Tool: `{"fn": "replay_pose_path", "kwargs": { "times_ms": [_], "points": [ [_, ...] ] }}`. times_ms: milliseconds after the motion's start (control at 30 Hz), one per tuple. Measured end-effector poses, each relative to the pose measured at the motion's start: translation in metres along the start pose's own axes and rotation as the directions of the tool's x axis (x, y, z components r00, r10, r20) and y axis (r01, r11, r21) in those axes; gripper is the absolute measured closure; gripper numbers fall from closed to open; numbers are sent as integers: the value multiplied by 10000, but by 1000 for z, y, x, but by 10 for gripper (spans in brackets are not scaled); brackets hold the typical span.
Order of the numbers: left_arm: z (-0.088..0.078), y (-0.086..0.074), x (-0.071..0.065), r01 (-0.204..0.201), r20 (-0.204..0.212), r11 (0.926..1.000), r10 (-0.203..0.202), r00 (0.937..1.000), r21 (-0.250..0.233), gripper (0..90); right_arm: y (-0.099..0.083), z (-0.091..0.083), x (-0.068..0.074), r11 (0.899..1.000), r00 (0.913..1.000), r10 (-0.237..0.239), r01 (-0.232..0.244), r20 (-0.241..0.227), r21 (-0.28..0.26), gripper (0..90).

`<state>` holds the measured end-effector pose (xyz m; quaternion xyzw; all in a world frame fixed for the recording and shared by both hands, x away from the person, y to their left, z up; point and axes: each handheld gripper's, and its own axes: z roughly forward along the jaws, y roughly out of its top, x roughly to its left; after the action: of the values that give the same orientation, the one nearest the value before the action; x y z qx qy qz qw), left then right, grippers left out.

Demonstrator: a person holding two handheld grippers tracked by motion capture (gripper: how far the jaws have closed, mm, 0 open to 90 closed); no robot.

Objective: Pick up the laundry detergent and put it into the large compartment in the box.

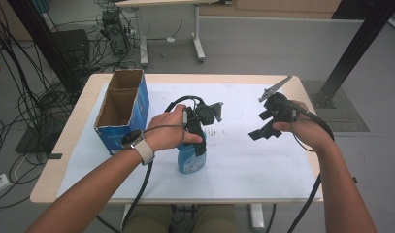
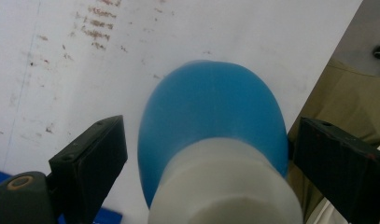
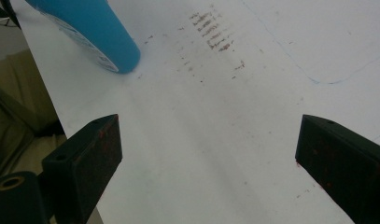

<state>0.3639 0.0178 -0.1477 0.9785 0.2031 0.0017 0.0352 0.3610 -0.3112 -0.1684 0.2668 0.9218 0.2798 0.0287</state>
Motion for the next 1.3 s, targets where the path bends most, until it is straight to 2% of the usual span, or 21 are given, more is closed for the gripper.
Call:
{"fn": "replay_pose_path", "kwargs": {
  "times_ms": [133, 700, 1067, 1300],
  "points": [
    [4, 3, 0, -120, 4, 9999, 120, 9999, 96, 106, -1, 1, 0, 10000, 10000, 19, -19, -16, 11, 70],
    [8, 3, -4, 43, -222, 10000, -42, 9997, 64, 153, -2, 4, -1, 10000, 10000, 0, -1, -78, -20, 70],
    [9, 1, -9, 71, -556, 10000, -72, 9984, -10, 255, -3, 8, -2, 10000, 9999, 17, -18, -172, -77, 70],
    [9, 2, -10, 76, -654, 10000, -74, 9978, 17, 277, -2, 8, -3, 10000, 9999, 16, -17, -167, -64, 71]
  ]
}}
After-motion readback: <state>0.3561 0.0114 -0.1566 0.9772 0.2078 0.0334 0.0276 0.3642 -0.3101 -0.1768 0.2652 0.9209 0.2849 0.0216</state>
